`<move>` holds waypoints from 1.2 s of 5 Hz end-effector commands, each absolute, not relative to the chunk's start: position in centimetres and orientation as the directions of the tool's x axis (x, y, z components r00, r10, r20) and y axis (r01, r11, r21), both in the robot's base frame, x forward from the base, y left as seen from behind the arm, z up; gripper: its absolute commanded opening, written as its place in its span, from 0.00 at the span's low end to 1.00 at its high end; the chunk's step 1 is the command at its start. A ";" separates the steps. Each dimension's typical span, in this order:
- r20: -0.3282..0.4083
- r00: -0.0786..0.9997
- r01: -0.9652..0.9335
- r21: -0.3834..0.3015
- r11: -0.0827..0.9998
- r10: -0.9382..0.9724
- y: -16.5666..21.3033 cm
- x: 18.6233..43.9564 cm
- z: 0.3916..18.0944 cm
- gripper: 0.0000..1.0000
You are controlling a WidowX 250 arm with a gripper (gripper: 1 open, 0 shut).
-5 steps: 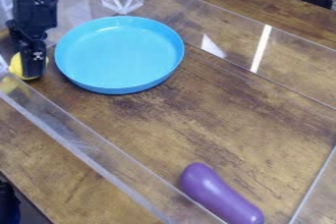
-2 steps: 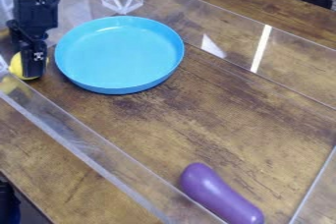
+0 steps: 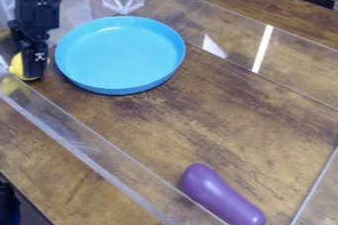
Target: Put the lemon on the blue tray
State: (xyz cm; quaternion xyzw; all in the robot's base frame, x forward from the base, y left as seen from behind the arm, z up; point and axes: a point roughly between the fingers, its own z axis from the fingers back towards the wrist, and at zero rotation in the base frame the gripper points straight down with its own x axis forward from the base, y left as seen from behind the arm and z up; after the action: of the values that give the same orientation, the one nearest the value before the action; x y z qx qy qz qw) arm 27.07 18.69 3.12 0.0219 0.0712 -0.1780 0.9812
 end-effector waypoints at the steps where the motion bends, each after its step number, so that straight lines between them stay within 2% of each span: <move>1: -0.130 0.922 0.371 0.040 0.928 -0.364 18.4 28.2 3.9 0.00; 6: -0.127 0.920 0.378 0.043 0.925 -0.370 17.3 29.0 5.1 0.00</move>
State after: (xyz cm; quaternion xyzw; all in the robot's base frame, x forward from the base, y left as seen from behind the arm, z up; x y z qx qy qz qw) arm 27.70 17.05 3.40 0.0117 0.0826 -0.1866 0.9789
